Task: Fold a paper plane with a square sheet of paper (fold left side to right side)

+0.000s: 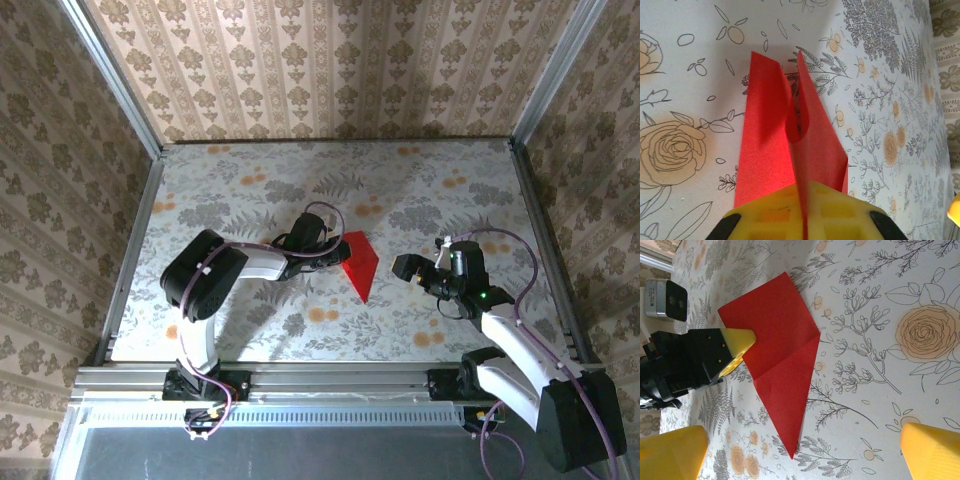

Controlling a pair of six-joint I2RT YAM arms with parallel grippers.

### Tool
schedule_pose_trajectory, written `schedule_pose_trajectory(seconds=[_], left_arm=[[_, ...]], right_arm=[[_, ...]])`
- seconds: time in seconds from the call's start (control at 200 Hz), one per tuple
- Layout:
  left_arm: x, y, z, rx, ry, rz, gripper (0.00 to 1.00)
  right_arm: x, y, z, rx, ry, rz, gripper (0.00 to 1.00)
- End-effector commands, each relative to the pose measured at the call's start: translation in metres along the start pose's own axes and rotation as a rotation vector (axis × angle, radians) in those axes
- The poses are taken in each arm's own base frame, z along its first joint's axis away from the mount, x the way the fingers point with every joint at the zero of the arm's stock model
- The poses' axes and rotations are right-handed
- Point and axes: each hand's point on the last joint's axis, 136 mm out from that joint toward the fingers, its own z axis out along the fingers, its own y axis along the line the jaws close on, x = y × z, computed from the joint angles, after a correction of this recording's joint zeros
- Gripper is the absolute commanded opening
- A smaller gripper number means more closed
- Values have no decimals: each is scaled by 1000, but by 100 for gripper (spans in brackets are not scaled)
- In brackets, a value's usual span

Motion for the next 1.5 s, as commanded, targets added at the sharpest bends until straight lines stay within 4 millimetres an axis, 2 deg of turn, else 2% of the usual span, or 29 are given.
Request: schedule_pose_trajectory(seconds=[0.0, 0.185, 0.395, 0.505, 0.645, 0.785, 0.93, 1.07, 1.175, 1.495], left_arm=[[-8, -23, -17, 49, -27, 64, 5], [-7, -36, -45, 99, -30, 131, 1], [3, -62, -93, 230, -40, 248, 0], [13, -80, -120, 309, -24, 318, 0], [30, -100, -148, 416, 6, 387, 0], [39, -113, -168, 487, 17, 427, 0], [46, -120, -178, 530, 30, 452, 0], [51, -121, -179, 546, 55, 454, 0], [53, -120, -178, 550, 67, 450, 0], [57, -107, -173, 499, 86, 428, 0]], right_arm=[[0, 4, -1, -34, -9, 3, 100], [-7, 9, -1, -71, -54, -6, 100], [-19, 27, -10, -178, -161, -86, 100], [-17, 53, -15, -296, -129, -160, 99], [-5, 85, -19, -471, -28, -229, 90], [8, 116, -26, -634, 62, -300, 90], [27, 141, -32, -734, 158, -385, 92], [47, 158, -32, -786, 246, -442, 91], [52, 167, -32, -819, 281, -455, 79], [42, 176, -31, -813, 265, -485, 49]])
